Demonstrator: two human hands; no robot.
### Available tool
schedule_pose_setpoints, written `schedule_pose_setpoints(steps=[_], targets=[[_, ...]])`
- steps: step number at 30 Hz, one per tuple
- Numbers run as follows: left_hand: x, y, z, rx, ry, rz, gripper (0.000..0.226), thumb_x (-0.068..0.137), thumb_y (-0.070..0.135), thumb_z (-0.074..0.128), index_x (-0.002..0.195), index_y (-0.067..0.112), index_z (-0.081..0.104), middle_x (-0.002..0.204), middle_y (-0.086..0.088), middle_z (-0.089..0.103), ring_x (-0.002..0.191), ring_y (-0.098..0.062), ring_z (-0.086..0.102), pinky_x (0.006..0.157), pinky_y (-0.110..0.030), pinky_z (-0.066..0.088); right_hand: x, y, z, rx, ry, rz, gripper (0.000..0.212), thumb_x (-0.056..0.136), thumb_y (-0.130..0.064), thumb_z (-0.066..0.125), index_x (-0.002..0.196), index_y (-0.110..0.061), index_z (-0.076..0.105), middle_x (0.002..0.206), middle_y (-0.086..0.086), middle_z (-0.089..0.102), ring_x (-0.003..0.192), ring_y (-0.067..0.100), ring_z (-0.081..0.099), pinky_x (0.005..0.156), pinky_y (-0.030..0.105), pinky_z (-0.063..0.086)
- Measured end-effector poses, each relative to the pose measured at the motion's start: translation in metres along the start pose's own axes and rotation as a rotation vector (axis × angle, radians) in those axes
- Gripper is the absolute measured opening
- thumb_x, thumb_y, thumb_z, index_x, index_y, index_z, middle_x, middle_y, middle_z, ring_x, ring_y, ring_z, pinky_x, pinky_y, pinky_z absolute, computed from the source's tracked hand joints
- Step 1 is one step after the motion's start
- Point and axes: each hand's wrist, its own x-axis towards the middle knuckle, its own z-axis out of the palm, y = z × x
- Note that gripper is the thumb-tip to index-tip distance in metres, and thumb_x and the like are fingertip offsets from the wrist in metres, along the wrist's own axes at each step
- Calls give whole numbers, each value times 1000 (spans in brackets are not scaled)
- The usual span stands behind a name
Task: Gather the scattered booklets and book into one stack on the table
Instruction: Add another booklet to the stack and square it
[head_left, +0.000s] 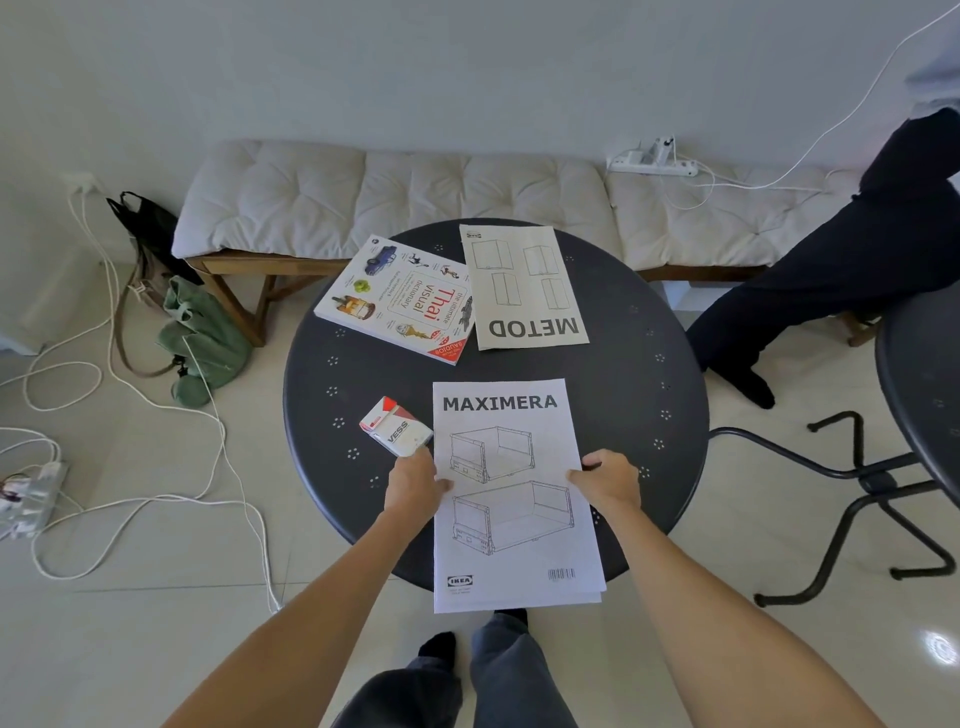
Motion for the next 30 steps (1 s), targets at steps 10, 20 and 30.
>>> schedule_pose_setpoints(steps=[10,20,30], targets=[[73,80,-45,-47,61,106,18,92,22,56,93,6,64,81,-4,62,60,-9,52,53,-19,42,64,-31,-19,67,-4,-31,36,86,-24,61,100,8,67,101,24,70,90,37,67,82,42,56],[143,133,-52,-83,126,15,18,92,23,55,85,7,62,91,-12,60,80,-25,55,74,-36,50,145,-78,-48,243,-44,43,50,84,-29,66,130,-14,56,126,7,61,114,29,60,101,42,48],[180,156,-24,-88,159,-32,31,90,16,56,118,5,50,114,-14,61,91,-25,57,61,-27,46,201,-110,-36,178,-84,-16,53,86,-23,63,135,-6,48,133,8,56,119,24,53,85,27,40]])
